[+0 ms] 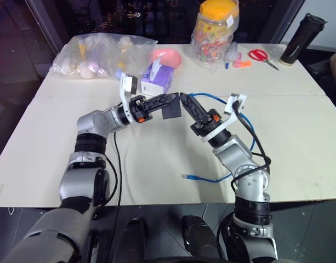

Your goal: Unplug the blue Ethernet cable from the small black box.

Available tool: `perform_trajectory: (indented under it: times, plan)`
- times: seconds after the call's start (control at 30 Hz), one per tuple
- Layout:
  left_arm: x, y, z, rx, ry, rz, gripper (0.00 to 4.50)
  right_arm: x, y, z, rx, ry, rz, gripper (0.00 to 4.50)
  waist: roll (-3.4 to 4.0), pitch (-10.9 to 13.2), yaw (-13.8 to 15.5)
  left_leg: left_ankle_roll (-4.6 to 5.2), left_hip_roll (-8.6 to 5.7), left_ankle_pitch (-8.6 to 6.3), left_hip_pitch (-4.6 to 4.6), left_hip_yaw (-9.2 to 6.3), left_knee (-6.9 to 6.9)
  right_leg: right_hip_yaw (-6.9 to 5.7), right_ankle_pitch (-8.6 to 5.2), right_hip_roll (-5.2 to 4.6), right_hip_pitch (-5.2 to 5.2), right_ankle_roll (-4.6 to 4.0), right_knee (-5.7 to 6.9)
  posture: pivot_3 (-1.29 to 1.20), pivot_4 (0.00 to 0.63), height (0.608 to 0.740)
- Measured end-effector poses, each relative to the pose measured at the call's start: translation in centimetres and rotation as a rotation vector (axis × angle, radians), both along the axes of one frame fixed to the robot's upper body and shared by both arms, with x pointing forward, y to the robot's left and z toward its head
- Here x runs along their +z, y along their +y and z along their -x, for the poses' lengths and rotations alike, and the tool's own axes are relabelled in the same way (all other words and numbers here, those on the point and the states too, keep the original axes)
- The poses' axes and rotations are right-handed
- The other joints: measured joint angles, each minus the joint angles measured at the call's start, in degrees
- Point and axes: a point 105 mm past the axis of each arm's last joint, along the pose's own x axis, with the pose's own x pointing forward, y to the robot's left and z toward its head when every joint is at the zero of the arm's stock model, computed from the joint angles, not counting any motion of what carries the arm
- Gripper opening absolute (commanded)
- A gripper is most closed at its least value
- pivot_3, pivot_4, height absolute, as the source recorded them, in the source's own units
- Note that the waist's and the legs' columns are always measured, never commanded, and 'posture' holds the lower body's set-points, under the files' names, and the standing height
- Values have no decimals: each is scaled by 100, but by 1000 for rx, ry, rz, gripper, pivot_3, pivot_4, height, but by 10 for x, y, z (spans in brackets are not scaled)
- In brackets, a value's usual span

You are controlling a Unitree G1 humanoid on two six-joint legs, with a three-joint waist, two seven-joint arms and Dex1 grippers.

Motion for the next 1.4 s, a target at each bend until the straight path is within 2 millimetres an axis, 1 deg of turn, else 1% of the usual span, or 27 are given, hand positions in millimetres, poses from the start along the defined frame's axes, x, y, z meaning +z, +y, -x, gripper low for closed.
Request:
perform_trajectory:
  times: [0.1, 0.13, 0.17, 0.23, 0.27, 0.3, 0.37, 0.4, 0.43, 0.47, 0.57, 0.63, 0.7, 0.73, 0.8, 0.9, 0.97, 1.03, 1.1, 1.2, 1.23, 1.27, 1.33, 1.4]
  plan:
    - [-1, 0, -6, 41, 5, -18, 517, -2, -5, -10, -34, 29, 13, 45, 1, 0, 1, 0, 0, 0, -1, 1, 1, 1, 0, -1, -1, 0, -1, 0, 150, 739]
    - [-1, 5, -11, 80, -1, -38, 517, 2, -18, -17, -91, 23, 18, 45, 0, 0, 2, 0, 0, 0, -1, 1, 1, 1, 0, -1, -1, 0, -2, 0, 150, 739]
    - [0, 16, -15, 128, -18, -53, 517, 5, -44, -24, -194, 18, 25, 45, 0, 0, 3, 0, 0, 0, -2, 2, 0, 1, 0, -2, -1, 0, -5, 0, 150, 739]
    - [4, 42, -24, 245, -50, -82, 517, 4, -100, -32, -392, 34, 34, 45, 0, 0, 17, 0, 0, 0, -5, 2, -8, 0, 0, -2, -2, 0, -15, 0, 150, 739]
    - [5, 48, -26, 274, -62, -90, 517, 3, -111, -32, -433, 41, 36, 45, 0, 0, 14, 1, 0, -1, -5, 2, -13, 0, 0, -2, -3, 0, -17, 0, 150, 739]
    - [8, 50, -27, 291, -77, -92, 517, 1, -119, -34, -466, 50, 36, 45, 1, 0, 10, 3, 0, -2, -4, 2, -17, 0, 0, -1, -3, 0, -18, 0, 150, 739]
    - [9, 36, -27, 290, -120, -102, 517, -5, -117, -38, -465, 77, 43, 45, 1, 0, 17, 4, 0, -2, -5, 3, -17, 0, -1, -2, -3, 0, -18, 0, 150, 739]
    - [4, 25, -26, 290, -150, -130, 517, -9, -113, -41, -460, 93, 58, 45, 1, 0, 22, 3, 0, -2, -6, 6, -13, 2, 0, -4, -2, 0, -18, 0, 150, 739]
    - [0, 18, -27, 299, -171, -158, 517, -11, -111, -44, -458, 105, 68, 45, 1, 0, 21, 3, -1, -2, -6, 10, -11, 6, 0, -5, -2, 1, -19, 0, 150, 739]
    - [-16, 3, -28, 346, -253, -250, 517, -17, -110, -52, -477, 139, 104, 45, 1, 0, 20, 3, -2, -2, -4, 18, -9, 13, 1, -8, 0, 1, -21, 0, 150, 739]
    - [-48, -19, -26, 428, -381, -379, 517, -32, -126, -67, -562, 227, 201, 45, 1, 0, 20, 3, -2, -2, -4, 21, -9, 17, 2, -5, -2, 0, -27, 0, 150, 739]
    - [-56, -27, -25, 463, -432, -402, 517, -43, -134, -74, -599, 284, 243, 45, 1, 0, 14, 4, 0, -2, -6, 21, -11, 18, 2, -2, -7, 0, -25, 0, 150, 739]
    - [-54, -39, -23, 489, -492, -395, 517, -56, -140, -80, -620, 352, 294, 866, 1, 0, 19, 4, -1, -2, -7, 22, -10, 18, 2, -2, -6, 0, -26, 0, 150, 739]
    - [-52, -48, -22, 500, -529, -387, 517, -65, -143, -84, -626, 396, 329, 1183, 1, 0, 20, 4, -2, -2, -7, 24, -9, 19, 2, -3, -5, 0, -29, 0, 150, 739]
    - [-54, -56, -24, 534, -548, -387, 517, -78, -146, -87, -632, 459, 386, 2166, 2, -1, 19, 5, -2, -3, -6, 24, -9, 20, 2, -3, -1, 1, -33, 0, 150, 739]
    - [-69, -55, -32, 595, -522, -428, 517, -90, -153, -86, -641, 509, 435, 3725, 2, -1, 12, 8, -2, -4, -7, 24, -9, 20, 2, -1, -1, 2, -40, 0, 150, 739]
    - [-82, -54, -34, 608, -519, -468, 517, -92, -156, -80, -632, 513, 460, 3725, 2, -1, 10, 14, -2, -8, -11, 23, -10, 19, 1, -1, -1, 3, -45, 0, 150, 739]
    - [-89, -57, -34, 600, -532, -493, 517, -93, -151, -71, -592, 507, 485, 3725, 2, -1, 16, 22, -2, -12, -15, 22, -10, 18, 1, 0, -2, 3, -49, 0, 150, 739]
    - [-88, -63, -35, 596, -547, -493, 517, -95, -142, -57, -525, 506, 513, 3725, 2, -1, 23, 26, -2, -15, -21, 22, -8, 16, 1, 0, -4, 4, -55, 0, 150, 739]
    - [-90, -67, -34, 584, -557, -494, 517, -101, -130, -41, -466, 517, 488, 3725, 3, -1, 30, 30, -2, -17, -22, 22, -6, 17, 1, -1, -2, 5, -58, 0, 150, 739]
    - [-93, -68, -33, 574, -551, -496, 1582, -102, -130, -37, -467, 522, 464, 3752, 3, -1, 28, 30, -2, -17, -22, 22, -5, 17, 1, -1, -2, 4, -57, 0, 150, 739]
    - [-95, -69, -32, 568, -546, -498, 1881, -102, -130, -36, -472, 525, 454, 3752, 3, -1, 20, 30, -2, -17, -22, 22, -3, 17, 1, -1, -3, 5, -57, 0, 150, 739]
    - [-98, -69, -31, 552, -538, -501, 2753, -100, -133, -32, -491, 523, 429, 3752, 3, -1, 13, 30, -2, -17, -20, 22, -3, 17, 1, 0, -2, 4, -56, 0, 150, 739]
    - [-99, -69, -30, 545, -534, -502, 3462, -97, -136, -29, -506, 514, 419, 3752, 3, -1, 15, 30, -1, -17, -19, 22, -3, 17, 1, 2, -2, 4, -56, 0, 150, 739]
